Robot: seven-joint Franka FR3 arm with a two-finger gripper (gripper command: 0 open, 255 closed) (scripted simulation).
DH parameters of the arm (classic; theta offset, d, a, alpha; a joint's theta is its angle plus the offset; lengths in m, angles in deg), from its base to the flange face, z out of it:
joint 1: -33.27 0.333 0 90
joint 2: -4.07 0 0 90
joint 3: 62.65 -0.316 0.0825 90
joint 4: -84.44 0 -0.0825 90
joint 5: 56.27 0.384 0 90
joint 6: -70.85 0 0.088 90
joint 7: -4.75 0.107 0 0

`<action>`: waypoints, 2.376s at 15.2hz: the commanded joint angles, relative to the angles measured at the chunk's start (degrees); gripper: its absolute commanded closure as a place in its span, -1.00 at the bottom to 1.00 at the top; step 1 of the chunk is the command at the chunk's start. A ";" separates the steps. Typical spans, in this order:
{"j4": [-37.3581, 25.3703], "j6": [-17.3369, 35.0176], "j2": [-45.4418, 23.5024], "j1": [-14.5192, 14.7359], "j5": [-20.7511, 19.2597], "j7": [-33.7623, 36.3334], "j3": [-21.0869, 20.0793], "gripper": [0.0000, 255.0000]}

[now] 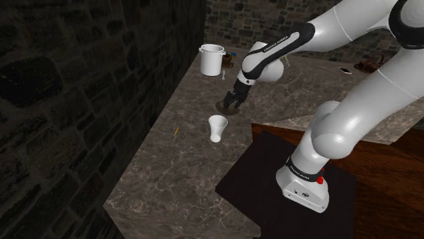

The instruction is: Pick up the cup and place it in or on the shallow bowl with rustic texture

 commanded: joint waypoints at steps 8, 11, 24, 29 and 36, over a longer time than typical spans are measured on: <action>-3.37 8.87 -16.22 9.91 23.83 -19.54 6.09 -1.00; -4.64 10.09 -20.35 11.14 31.31 -24.92 5.39 -1.00; -4.63 10.09 -20.34 10.97 31.27 -24.89 5.22 1.00; -4.64 10.09 -20.35 10.97 31.30 -24.91 5.22 1.00; -3.20 7.27 -12.84 9.33 17.42 -13.43 5.79 1.00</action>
